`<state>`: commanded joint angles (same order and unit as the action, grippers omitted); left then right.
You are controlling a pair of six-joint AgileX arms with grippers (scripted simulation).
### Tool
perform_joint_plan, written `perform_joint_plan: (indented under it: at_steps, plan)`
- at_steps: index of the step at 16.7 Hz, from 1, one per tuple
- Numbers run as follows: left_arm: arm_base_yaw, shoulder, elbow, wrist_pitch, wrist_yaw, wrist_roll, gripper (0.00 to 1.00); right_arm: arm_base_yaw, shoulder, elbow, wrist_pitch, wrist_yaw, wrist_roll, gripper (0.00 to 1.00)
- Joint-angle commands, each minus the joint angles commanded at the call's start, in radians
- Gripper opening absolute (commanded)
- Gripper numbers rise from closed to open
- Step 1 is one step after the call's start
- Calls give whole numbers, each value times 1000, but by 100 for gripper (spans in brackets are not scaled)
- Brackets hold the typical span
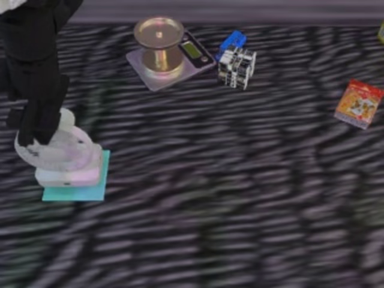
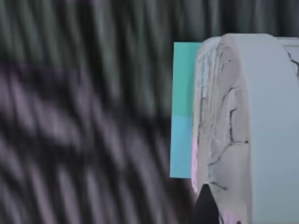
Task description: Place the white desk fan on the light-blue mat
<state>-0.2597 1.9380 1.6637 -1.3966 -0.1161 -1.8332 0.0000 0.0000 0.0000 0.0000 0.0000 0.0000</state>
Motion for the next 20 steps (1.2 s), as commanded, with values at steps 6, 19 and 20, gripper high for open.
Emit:
perform_joint_plan:
  at_steps: [6,19,20]
  plan:
    - [0,0,0,0,0,0,38,0,0,0,0,0,0,100]
    - [0,0,0,0,0,0,100,0,0,0,0,0,0,100]
    - [0,0,0,0,0,0,100,0,0,0,0,0,0,100]
